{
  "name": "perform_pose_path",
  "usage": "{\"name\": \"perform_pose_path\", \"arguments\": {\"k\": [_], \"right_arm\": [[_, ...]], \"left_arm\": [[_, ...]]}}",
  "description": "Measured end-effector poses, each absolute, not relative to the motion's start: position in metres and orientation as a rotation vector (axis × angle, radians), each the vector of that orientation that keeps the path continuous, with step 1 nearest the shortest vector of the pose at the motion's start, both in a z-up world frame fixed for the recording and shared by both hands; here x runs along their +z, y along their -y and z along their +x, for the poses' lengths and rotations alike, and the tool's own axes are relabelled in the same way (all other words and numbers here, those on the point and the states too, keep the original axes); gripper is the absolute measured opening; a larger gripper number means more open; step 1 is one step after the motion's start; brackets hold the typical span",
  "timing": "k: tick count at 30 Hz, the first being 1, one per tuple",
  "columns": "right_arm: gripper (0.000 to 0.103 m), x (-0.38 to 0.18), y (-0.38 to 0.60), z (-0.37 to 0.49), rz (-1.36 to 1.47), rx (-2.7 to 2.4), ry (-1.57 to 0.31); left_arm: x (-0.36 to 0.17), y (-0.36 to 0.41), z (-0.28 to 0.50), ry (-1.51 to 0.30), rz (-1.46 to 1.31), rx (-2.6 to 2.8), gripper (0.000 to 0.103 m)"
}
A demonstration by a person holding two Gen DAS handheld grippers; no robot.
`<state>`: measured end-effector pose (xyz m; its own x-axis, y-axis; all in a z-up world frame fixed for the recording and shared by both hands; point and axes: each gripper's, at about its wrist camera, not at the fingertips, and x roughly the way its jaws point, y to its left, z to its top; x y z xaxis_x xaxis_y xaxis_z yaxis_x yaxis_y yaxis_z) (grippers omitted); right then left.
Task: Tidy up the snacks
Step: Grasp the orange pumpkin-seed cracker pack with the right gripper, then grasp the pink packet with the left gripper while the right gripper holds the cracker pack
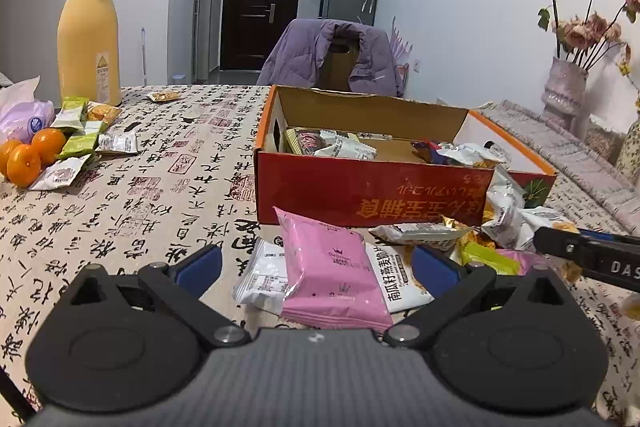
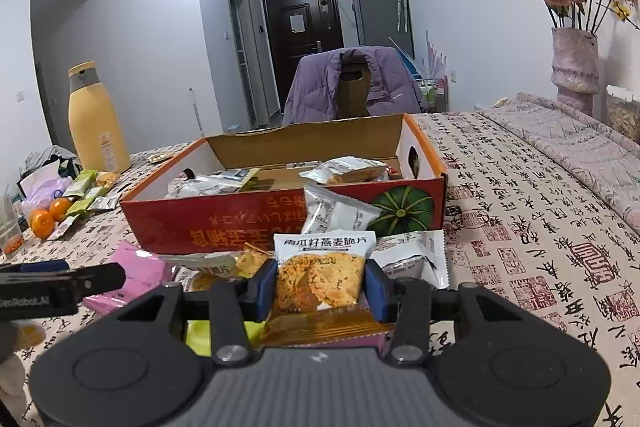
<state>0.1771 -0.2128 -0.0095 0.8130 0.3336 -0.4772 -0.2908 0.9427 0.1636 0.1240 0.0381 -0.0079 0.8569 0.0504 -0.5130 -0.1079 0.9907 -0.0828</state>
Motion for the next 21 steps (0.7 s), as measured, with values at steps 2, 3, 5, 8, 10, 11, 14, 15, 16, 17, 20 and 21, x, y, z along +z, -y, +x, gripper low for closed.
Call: {"name": "perform_pose_path", "arguments": {"k": [2, 3, 5, 8, 10, 11, 14, 15, 16, 17, 20, 21], "right_arm": [[0.045, -0.011, 0.215, 0.178, 0.091, 0.334, -0.526], [0.045, -0.011, 0.216, 0.179, 0.093, 0.335, -0.527], [0.045, -0.012, 0.216, 0.179, 0.098, 0.335, -0.528], [0.045, -0.014, 0.217, 0.18, 0.101, 0.335, -0.53], [0.045, -0.015, 0.219, 0.181, 0.105, 0.335, -0.532], [0.045, -0.015, 0.219, 0.182, 0.107, 0.334, -0.533], [0.045, -0.016, 0.219, 0.182, 0.109, 0.337, -0.535], [0.045, -0.016, 0.22, 0.181, 0.109, 0.338, -0.533], [0.045, -0.016, 0.221, 0.181, 0.11, 0.338, -0.531], [0.045, -0.017, 0.222, 0.181, 0.11, 0.338, -0.528], [0.045, -0.019, 0.225, 0.181, 0.119, 0.336, -0.52], [0.045, -0.021, 0.226, 0.182, 0.121, 0.338, -0.521]], "left_arm": [[-0.009, -0.035, 0.128, -0.541, -0.094, 0.085, 0.102], [-0.009, -0.034, 0.13, -0.545, -0.084, 0.089, 0.099], [-0.011, -0.03, 0.135, -0.555, -0.067, 0.098, 0.096], [-0.014, -0.025, 0.141, -0.564, -0.04, 0.105, 0.094], [-0.017, -0.02, 0.148, -0.568, -0.012, 0.119, 0.094], [-0.019, -0.018, 0.154, -0.577, 0.006, 0.132, 0.094], [-0.025, -0.016, 0.166, -0.614, 0.023, 0.154, 0.081], [-0.027, -0.016, 0.169, -0.625, 0.02, 0.155, 0.077], [-0.03, -0.016, 0.171, -0.637, 0.013, 0.155, 0.072], [-0.032, -0.017, 0.172, -0.646, 0.007, 0.143, 0.067], [-0.033, -0.015, 0.172, -0.639, 0.018, 0.137, 0.061], [-0.033, -0.015, 0.173, -0.639, 0.015, 0.135, 0.06]]}}
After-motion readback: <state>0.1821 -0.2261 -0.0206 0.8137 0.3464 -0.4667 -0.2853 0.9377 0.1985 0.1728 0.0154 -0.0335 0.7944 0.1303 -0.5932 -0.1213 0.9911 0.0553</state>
